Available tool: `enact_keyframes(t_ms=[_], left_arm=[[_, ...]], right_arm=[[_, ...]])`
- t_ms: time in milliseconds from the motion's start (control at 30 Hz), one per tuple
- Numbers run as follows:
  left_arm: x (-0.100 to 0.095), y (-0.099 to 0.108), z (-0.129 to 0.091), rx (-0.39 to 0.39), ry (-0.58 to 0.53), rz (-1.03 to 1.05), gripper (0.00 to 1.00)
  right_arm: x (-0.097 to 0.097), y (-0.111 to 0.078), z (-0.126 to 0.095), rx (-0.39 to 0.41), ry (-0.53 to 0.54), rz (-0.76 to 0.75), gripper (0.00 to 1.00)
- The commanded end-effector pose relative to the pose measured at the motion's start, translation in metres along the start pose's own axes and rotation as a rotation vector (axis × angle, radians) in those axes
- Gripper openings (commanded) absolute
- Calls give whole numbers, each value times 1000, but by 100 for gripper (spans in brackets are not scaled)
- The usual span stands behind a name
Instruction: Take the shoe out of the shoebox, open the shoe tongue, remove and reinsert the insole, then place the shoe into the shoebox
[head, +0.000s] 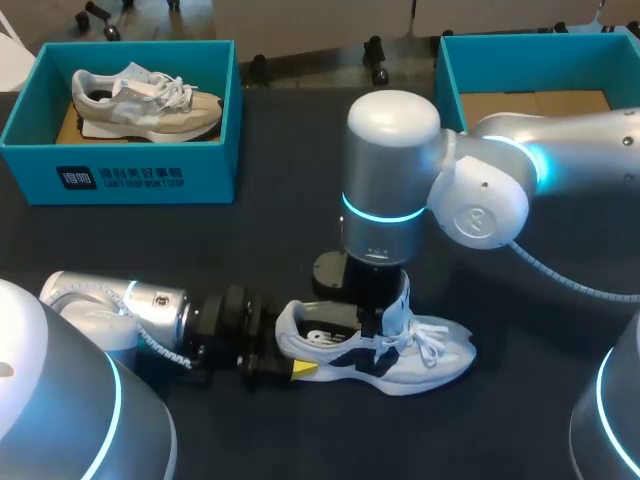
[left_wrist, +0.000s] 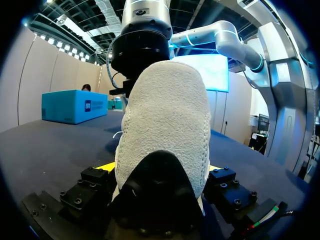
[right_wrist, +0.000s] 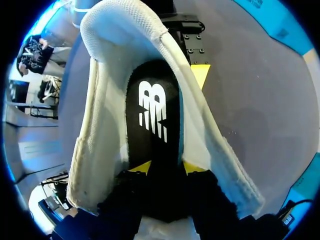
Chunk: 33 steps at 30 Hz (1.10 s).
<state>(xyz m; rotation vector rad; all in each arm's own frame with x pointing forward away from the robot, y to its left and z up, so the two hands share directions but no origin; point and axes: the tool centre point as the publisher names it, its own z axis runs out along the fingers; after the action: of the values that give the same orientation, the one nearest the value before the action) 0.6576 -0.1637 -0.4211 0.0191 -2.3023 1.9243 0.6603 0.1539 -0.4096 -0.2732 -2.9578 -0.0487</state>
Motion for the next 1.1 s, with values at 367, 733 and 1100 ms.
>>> enact_keyframes(t_ms=[367, 733, 1100], left_arm=[[-3, 1, 2, -1, -5, -1, 0], [-3, 1, 2, -1, -5, -1, 0], [-3, 1, 2, -1, -5, -1, 0]], right_arm=[[35, 2, 33, -4, -14, -11, 18], [32, -2, 9, -59, -68, -51, 0], [25, -7, -20, -176, -185, -111, 0]])
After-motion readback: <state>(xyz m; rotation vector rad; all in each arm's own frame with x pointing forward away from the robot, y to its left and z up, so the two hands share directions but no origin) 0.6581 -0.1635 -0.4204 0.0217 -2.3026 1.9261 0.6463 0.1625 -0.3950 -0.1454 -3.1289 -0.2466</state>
